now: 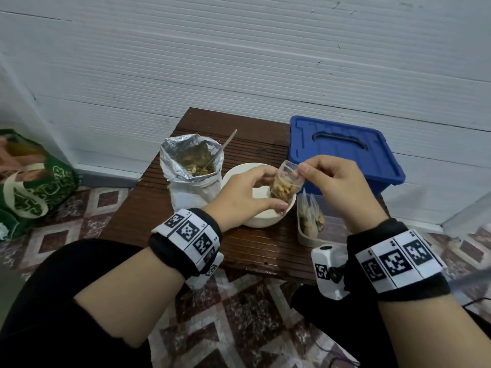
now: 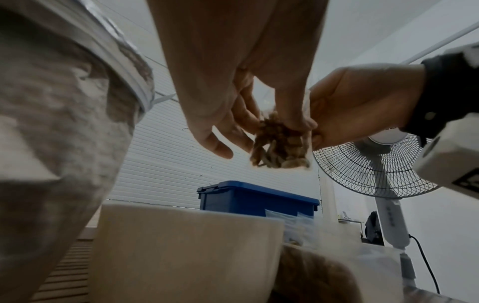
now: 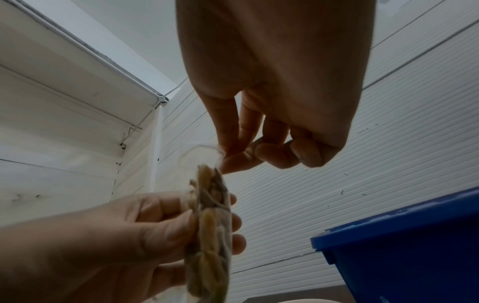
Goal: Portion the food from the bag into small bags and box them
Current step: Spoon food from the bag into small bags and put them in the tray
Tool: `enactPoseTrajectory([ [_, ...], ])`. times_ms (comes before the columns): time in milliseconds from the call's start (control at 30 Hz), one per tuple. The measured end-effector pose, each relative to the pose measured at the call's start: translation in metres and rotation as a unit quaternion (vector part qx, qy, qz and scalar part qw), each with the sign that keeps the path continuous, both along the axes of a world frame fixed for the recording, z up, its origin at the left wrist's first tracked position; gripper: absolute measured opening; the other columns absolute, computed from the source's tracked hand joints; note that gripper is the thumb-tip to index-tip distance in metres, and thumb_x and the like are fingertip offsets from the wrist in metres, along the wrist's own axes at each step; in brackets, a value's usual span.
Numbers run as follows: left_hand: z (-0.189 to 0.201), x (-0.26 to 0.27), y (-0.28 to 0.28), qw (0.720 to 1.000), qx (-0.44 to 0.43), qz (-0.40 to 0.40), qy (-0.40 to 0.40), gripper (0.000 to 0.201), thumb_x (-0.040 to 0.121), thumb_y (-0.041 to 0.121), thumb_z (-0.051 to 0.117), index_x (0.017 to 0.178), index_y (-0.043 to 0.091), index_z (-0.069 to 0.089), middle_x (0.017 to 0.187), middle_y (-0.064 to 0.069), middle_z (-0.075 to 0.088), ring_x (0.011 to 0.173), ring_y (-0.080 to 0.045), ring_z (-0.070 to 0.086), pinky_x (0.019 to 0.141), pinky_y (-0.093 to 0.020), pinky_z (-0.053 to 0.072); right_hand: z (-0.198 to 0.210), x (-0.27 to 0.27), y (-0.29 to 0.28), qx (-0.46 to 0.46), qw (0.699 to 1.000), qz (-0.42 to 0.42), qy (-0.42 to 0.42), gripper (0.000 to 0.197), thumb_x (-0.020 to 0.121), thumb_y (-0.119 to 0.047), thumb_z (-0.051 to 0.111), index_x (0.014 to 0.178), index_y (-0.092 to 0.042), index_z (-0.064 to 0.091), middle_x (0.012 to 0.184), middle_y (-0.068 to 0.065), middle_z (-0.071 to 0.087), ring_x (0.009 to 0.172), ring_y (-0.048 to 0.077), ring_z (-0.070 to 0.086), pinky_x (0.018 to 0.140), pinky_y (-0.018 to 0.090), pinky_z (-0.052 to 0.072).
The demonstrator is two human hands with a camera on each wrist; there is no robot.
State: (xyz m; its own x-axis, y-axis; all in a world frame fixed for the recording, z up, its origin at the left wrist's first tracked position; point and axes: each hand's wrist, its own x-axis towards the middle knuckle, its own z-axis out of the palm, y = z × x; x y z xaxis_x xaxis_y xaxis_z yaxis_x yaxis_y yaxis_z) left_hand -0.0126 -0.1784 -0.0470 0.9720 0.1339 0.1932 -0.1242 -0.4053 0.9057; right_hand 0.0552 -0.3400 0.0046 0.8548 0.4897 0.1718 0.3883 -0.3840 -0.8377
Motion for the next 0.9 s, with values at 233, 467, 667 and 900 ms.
enactPoseTrajectory([
  [233,-0.008,0.003,-0.001,0.999,0.014,0.029,0.012,0.045,0.067,0.025,0.086,0.105,0.023,0.063,0.101,0.005,0.066,0.097,-0.016,0.062,0.090,-0.036,0.051,0.004,-0.008,-0.002,-0.052,0.998,0.021,-0.012,0.030,0.072,-0.051,0.074,0.080,-0.022,0.072,0.071,-0.001,0.068,0.062,0.003,0.058,0.059,0.017,0.045],
  [467,-0.010,0.004,-0.005,0.999,0.016,0.006,0.044,0.053,0.070,0.031,0.083,0.116,0.031,0.055,0.105,0.013,0.063,0.099,-0.003,0.061,0.090,-0.016,0.048,0.002,0.002,-0.013,-0.094,0.990,-0.044,-0.099,0.019,0.085,-0.027,0.070,0.069,-0.017,0.071,0.057,-0.010,0.061,0.051,-0.005,0.052,0.050,0.006,0.037],
  [667,-0.016,0.005,0.001,0.996,0.053,0.034,0.058,0.041,0.088,0.026,0.068,0.126,0.018,0.055,0.115,0.006,0.064,0.104,-0.006,0.060,0.089,-0.010,0.042,0.004,0.020,-0.047,-0.101,0.984,-0.140,-0.052,0.025,0.083,-0.022,0.069,0.060,-0.014,0.068,0.056,-0.005,0.061,0.056,0.002,0.051,0.055,0.020,0.036],
  [900,-0.017,0.006,0.008,0.993,0.066,0.068,0.067,0.031,0.095,0.019,0.058,0.125,0.015,0.055,0.117,0.002,0.064,0.105,-0.007,0.059,0.094,-0.018,0.042,-0.029,0.030,-0.056,-0.273,0.949,-0.155,0.005,0.029,0.083,-0.024,0.068,0.055,-0.017,0.060,0.066,0.001,0.061,0.077,0.021,0.058,0.068,0.027,0.039],
])
